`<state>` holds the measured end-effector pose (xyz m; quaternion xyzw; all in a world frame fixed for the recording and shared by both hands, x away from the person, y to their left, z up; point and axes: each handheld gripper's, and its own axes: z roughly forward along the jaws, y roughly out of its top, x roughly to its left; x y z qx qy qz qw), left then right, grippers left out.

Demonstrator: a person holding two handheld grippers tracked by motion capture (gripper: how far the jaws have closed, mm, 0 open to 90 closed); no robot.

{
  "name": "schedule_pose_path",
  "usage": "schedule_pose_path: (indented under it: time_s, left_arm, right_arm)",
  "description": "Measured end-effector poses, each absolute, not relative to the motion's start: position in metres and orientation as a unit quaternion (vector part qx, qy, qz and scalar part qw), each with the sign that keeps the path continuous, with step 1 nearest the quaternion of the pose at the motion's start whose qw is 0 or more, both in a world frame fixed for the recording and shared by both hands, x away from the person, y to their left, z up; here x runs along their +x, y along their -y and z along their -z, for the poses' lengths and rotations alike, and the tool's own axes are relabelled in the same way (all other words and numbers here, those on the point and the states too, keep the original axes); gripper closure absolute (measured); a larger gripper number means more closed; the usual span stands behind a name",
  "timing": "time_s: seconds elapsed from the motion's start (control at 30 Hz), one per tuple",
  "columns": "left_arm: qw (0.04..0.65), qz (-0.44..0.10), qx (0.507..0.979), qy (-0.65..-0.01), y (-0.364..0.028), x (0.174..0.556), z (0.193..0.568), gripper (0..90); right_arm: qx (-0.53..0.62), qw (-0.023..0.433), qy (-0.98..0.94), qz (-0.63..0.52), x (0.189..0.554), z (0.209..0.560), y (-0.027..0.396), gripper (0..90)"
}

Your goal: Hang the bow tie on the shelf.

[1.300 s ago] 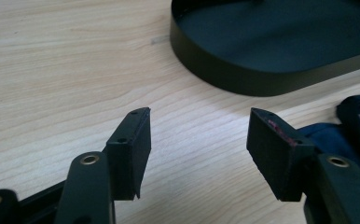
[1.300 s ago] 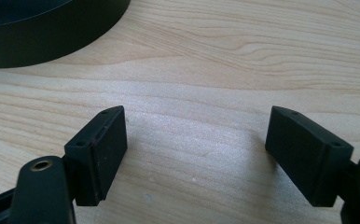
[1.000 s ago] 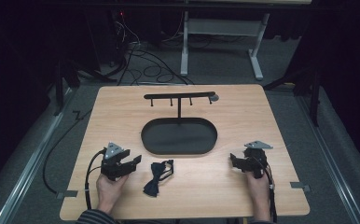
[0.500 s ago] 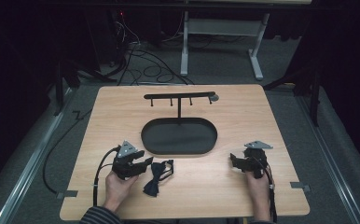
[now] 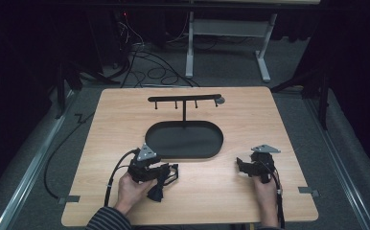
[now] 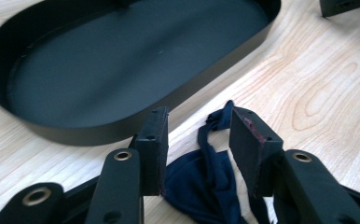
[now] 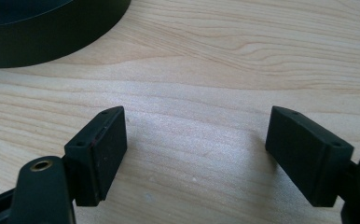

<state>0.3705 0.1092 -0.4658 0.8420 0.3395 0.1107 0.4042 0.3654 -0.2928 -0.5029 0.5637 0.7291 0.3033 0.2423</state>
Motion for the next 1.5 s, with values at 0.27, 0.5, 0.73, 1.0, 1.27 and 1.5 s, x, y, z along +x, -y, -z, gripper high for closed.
schedule_pose_path:
  time_s: [0.27, 0.5, 0.73, 1.0, 1.27, 1.5]
  left_arm:
    - [0.392, -0.083, 0.853, -0.333, -0.099, 0.378, 0.479, 65.9]
    - [0.383, -0.086, 0.858, -0.332, -0.097, 0.378, 0.489, 77.3]
    - [0.38, -0.08, 0.86, -0.329, -0.093, 0.383, 0.498, 82.0]
    - [0.382, -0.092, 0.867, -0.307, -0.093, 0.378, 0.494, 88.2]
    - [0.391, -0.101, 0.858, -0.318, -0.103, 0.368, 0.481, 88.4]
    - [0.388, -0.098, 0.849, -0.344, -0.114, 0.374, 0.471, 88.3]
  right_arm:
    - [0.564, 0.242, -0.729, -0.303, 0.365, 0.503, 0.293, 21.7]
    - [0.563, 0.243, -0.729, -0.302, 0.365, 0.503, 0.293, 21.6]
    - [0.563, 0.242, -0.73, -0.302, 0.365, 0.503, 0.293, 21.6]
    - [0.564, 0.242, -0.73, -0.302, 0.365, 0.503, 0.292, 21.6]
    - [0.564, 0.243, -0.73, -0.302, 0.365, 0.503, 0.293, 21.6]
    - [0.562, 0.241, -0.73, -0.304, 0.365, 0.503, 0.293, 21.1]
